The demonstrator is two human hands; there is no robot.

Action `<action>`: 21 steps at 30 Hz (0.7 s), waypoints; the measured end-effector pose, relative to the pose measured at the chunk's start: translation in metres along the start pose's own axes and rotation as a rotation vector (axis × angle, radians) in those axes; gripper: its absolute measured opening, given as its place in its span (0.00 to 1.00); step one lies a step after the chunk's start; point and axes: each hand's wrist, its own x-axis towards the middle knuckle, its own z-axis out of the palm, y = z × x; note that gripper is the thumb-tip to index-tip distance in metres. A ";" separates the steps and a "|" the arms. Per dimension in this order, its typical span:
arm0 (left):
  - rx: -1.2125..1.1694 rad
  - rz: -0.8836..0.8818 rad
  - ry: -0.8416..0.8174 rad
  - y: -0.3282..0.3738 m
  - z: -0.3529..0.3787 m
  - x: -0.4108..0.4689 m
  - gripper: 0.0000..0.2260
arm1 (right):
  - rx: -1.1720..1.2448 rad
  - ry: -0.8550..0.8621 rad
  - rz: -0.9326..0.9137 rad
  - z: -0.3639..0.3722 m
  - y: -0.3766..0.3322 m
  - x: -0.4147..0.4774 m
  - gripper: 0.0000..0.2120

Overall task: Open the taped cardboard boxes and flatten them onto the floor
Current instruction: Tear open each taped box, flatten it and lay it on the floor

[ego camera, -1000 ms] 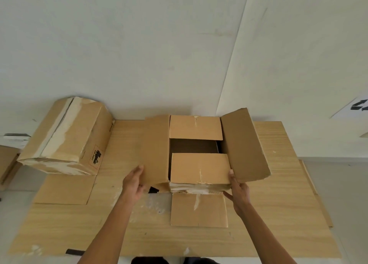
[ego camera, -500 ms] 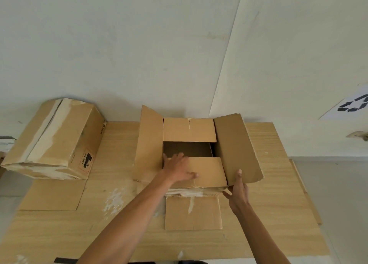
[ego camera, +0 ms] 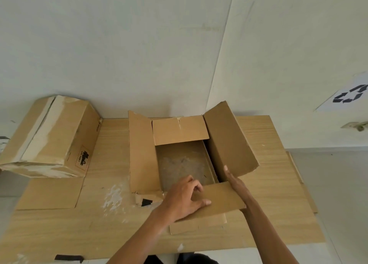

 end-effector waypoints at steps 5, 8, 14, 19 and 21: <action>0.270 0.051 0.050 -0.008 0.033 0.001 0.33 | 0.121 -0.080 0.032 -0.011 0.027 0.000 0.37; 0.158 0.047 0.038 -0.005 0.023 0.021 0.28 | 0.101 -0.040 0.011 -0.006 0.024 -0.004 0.33; -0.073 -0.284 -0.067 -0.024 -0.034 0.109 0.38 | 0.067 -0.007 -0.013 -0.002 0.018 -0.010 0.19; 0.159 -0.295 -0.160 -0.042 -0.050 0.133 0.45 | 0.090 -0.008 -0.027 -0.001 0.017 -0.012 0.15; 0.221 -0.266 -0.103 -0.042 -0.049 0.131 0.43 | 0.086 -0.014 -0.034 -0.001 0.017 -0.012 0.14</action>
